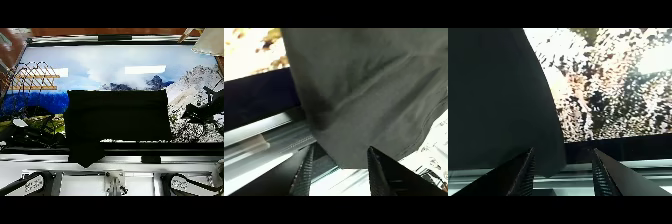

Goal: Fold the shirts.

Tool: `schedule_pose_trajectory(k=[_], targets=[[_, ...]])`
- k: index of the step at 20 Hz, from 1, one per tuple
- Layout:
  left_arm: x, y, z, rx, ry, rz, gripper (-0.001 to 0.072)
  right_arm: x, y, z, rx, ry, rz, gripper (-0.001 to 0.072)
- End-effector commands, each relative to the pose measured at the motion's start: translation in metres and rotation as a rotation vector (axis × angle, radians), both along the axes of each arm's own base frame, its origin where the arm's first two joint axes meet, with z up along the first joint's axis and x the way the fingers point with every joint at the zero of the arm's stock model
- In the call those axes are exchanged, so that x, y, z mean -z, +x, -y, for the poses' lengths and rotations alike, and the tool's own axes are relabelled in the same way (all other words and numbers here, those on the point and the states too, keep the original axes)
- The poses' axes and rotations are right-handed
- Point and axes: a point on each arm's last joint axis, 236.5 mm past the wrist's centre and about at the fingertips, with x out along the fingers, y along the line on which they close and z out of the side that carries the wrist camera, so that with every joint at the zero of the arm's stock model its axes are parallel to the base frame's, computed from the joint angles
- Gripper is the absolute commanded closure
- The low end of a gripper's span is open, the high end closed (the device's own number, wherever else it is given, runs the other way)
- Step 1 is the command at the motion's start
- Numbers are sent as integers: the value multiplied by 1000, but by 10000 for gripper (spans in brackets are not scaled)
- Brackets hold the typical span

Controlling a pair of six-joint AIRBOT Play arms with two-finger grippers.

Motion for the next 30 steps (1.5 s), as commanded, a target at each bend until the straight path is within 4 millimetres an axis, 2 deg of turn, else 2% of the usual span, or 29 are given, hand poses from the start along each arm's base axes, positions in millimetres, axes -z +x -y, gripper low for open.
schedule_pose_trajectory(k=[1, 2, 3, 5, 6, 8, 11, 18, 21, 22, 23, 24, 26, 27, 30], targets=[[13, -10, 11, 31, 8, -11, 303, 1, -2, 0, 1, 1, -7, 243], [18, -13, 13, 32, 15, -19, 303, 3, -6, -2, 0, 8, -21, 241], [21, -15, 16, 27, 15, -21, 303, 8, -12, -5, -1, 18, -41, 166], [21, -10, 20, -10, -2, -14, 317, 21, -25, -12, -4, 41, -86, 161], [19, -6, 22, -24, -10, -8, 371, 28, -33, -15, -4, 52, -109, 161], [14, -5, 28, -16, -45, 9, 684, 45, -50, -27, -2, 89, -155, 161], [6, -5, 35, -4, -91, 17, 678, 63, -59, -49, 35, 167, -160, 161], [-1, -1, 36, 2, -106, 28, 678, 87, -75, -62, 57, 180, -185, 161], [-8, 10, 35, 4, -108, 58, 678, 94, -73, -71, 23, 168, -180, 167], [-11, 16, 35, 2, -108, 74, 679, 95, -70, -75, 5, 162, -168, 243], [-15, 23, 33, 6, -104, 96, 678, 95, -67, -79, -7, 157, -158, 481], [-21, 32, 32, 15, -104, 126, 679, 95, -64, -83, -16, 159, -148, 659], [-41, 59, 25, 19, -100, 201, 679, 87, -51, -86, -86, 156, -89, 654], [-56, 77, 19, 18, -95, 254, 679, 78, -38, -83, -105, 145, -41, 654], [-102, 144, -9, -43, -25, 454, 679, 49, 16, -56, -34, 38, 114, 655]])
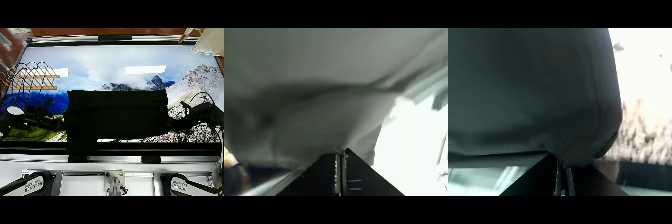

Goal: Fold the shirts.

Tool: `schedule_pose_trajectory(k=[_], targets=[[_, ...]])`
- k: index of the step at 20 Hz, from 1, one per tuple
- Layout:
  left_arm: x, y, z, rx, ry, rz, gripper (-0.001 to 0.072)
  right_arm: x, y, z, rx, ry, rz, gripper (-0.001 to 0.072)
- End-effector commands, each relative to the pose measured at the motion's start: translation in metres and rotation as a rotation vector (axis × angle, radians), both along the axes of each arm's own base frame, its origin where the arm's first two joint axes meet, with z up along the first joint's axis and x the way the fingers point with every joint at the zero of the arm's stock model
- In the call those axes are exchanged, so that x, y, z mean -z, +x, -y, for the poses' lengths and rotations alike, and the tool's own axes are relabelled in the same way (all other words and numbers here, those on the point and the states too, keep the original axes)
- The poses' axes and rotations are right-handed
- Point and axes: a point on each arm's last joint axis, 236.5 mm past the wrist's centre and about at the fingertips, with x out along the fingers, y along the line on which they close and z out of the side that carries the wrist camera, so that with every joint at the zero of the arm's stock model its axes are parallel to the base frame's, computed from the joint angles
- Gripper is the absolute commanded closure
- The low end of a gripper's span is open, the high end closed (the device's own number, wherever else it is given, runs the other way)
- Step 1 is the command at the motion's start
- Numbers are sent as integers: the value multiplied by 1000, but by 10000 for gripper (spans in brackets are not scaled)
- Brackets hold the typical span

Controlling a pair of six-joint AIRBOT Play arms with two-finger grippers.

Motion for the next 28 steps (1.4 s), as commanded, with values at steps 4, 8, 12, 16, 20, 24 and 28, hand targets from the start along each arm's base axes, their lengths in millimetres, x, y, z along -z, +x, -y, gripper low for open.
schedule_pose_trajectory(k=[4, 8, 12, 16, 20, 24, 28], targets=[[-52, 121, -42, -198, 56, 237, 679, -41, 114, 9, 56, -122, 313, 655], [-42, 171, -32, -236, -46, 194, 679, -48, 186, -3, 82, -162, 439, 655], [-14, 200, -22, -249, -66, 115, 679, -31, 211, 2, 140, -153, 420, 654], [23, 187, 3, -194, -90, -7, 660, -10, 207, 1, 136, -147, 374, 542], [18, 158, 6, -102, -150, -105, 263, -37, 209, 21, 67, -214, 421, 224], [-4, 139, 2, -35, -202, -162, 265, -43, 210, 47, 137, -220, 423, 85], [-14, 137, 9, -8, -201, -144, 265, -18, 212, 34, 224, -93, 367, 85]])
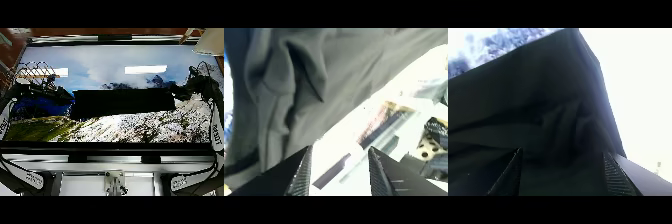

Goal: Fold the shirts.

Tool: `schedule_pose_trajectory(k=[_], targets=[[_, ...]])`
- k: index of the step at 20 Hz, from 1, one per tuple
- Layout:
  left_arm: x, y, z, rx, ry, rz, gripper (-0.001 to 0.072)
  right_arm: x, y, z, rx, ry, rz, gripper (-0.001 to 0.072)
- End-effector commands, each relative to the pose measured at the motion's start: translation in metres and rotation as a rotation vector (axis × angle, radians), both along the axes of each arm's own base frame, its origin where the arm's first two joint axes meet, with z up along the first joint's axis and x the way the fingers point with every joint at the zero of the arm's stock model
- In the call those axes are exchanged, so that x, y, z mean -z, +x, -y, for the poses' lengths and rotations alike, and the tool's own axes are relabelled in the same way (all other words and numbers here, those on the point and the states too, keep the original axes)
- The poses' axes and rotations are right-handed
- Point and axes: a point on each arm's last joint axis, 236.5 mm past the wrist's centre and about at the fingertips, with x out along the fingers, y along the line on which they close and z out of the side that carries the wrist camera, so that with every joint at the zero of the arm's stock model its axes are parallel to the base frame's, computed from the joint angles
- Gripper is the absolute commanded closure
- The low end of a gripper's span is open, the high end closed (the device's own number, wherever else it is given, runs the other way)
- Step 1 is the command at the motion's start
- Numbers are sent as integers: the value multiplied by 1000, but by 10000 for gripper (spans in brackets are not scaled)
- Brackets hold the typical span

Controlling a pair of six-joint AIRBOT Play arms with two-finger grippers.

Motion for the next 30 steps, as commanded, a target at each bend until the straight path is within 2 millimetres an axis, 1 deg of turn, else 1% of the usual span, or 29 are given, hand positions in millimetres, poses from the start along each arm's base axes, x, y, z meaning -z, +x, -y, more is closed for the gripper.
schedule_pose_trajectory(k=[1, 2, 4, 5, 7, 9, 10, 11, 13, 14, 15, 16, 19, 21, 25, 28, 30], targets=[[-10, -9, 6, 42, -15, -6, 265, 14, 0, -13, 41, 114, -32, 85], [-11, -9, 7, 45, -15, -5, 265, 12, -1, -23, 19, 150, -36, 86], [-11, -9, 9, 49, -15, -5, 265, -3, -5, -48, -48, 245, -25, 86], [-11, -9, 9, 49, -15, -5, 265, -11, -8, -53, -71, 256, -21, 85], [-11, -10, 9, 50, -15, -5, 265, -26, -13, -50, -94, 225, -10, 86], [-11, -10, 9, 50, -15, -6, 266, -43, -14, -39, -94, 175, 26, 86], [-11, -10, 9, 50, -15, -5, 265, -50, -11, -28, -81, 140, 55, 85], [-11, -10, 10, 51, -16, -5, 266, -56, -6, -15, -55, 104, 86, 86], [-11, -10, 10, 52, -16, -5, 266, -58, 10, 19, 50, 39, 147, 85], [-11, -10, 10, 53, -15, -5, 266, -55, 18, 30, 95, 31, 169, 85], [-11, -10, 10, 53, -15, -5, 266, -50, 24, 36, 121, 29, 185, 85], [-11, -10, 10, 53, -15, -5, 266, -40, 28, 39, 126, 21, 185, 85], [-11, -10, 10, 53, -15, -5, 266, -5, 32, 38, 124, 24, 148, 85], [-11, -10, 10, 53, -15, -5, 266, 11, 29, 34, 104, 25, 114, 85], [-11, -10, 10, 53, -15, -5, 266, 29, 22, 30, 75, 33, 67, 85], [-11, -10, 10, 52, -15, -5, 266, 39, 13, 22, 41, 51, 21, 85], [-11, -10, 10, 53, -15, -5, 266, 42, 1, 14, -1, 70, -26, 85]])
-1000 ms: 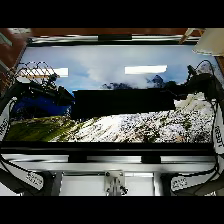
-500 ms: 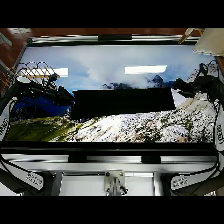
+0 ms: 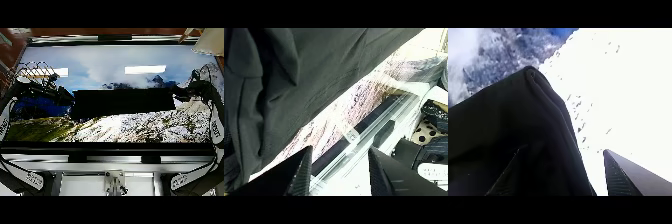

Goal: Fold the shirts.

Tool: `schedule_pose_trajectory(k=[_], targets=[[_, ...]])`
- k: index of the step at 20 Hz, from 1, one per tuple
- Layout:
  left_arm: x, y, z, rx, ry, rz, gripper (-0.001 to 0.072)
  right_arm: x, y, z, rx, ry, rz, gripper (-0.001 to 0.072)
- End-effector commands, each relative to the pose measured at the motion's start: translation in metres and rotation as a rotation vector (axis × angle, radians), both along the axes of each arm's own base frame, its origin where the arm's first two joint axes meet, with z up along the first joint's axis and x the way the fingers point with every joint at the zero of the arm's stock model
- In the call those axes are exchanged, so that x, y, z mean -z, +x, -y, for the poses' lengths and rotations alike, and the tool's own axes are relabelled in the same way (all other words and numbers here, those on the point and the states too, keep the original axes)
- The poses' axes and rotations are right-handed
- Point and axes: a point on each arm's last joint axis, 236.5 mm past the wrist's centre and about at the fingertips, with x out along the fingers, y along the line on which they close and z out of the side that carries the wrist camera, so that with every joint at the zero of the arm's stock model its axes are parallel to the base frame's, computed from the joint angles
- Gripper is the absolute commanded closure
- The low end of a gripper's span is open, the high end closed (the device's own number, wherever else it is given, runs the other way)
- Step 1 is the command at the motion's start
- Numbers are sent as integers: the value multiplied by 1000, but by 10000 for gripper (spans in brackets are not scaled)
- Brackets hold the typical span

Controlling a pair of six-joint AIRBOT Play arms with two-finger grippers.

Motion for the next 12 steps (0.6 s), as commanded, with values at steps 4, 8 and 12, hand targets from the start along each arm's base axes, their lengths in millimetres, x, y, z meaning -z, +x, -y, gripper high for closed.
schedule_pose_trajectory(k=[4, 8, 12], targets=[[0, 0, 0, -1, 1, 2, 266, 14, -38, -25, -123, 67, -150, 122], [-7, 4, 4, -15, -35, 9, 386, 7, -38, -37, -149, 114, -137, 582], [-35, 20, 16, -51, -121, 96, 583, -27, -27, -44, -148, 134, -55, 654]])
